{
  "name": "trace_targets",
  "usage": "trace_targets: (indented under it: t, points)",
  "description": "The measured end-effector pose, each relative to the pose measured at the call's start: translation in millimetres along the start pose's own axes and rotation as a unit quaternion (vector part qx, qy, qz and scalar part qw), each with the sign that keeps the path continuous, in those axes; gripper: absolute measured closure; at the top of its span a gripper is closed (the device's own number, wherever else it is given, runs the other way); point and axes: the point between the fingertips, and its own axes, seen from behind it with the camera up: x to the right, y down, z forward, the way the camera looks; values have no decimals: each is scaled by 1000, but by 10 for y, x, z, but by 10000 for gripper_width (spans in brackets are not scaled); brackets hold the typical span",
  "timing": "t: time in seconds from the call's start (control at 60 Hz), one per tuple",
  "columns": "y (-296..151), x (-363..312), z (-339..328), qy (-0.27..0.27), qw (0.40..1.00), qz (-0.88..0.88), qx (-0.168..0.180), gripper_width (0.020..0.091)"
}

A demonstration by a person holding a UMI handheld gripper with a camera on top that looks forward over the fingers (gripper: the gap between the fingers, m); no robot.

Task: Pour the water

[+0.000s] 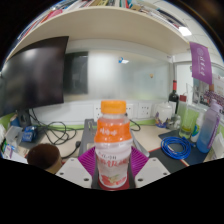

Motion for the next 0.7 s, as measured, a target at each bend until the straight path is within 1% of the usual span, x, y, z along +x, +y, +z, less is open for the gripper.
trace_targets:
  t: [0.033, 0.067, 0.183, 0.217, 0.267, 0.35, 0.383, 0.533, 0.633, 0.7]
  points:
    - [-50, -4, -19, -2, 1000, -2, 14, 665]
    - [-1, -15, -27, -5, 1000, -1, 9, 660]
    - [7, 7, -87, -5, 1000, 15, 15, 615]
    - [7, 16, -106, -3, 1000, 20, 13, 578]
    - [34, 8, -131, -4, 1000, 24, 3, 548]
    - [149, 11, -253, -5, 999, 25, -36, 396]
    - [161, 29, -345, 0, 999, 15, -45, 371]
    - [268, -7, -932, 3, 996, 11, -92, 372]
    - [340, -96, -1436, 2, 990, 16, -138, 379]
    - [342, -197, -1752, 3, 987, 20, -160, 381]
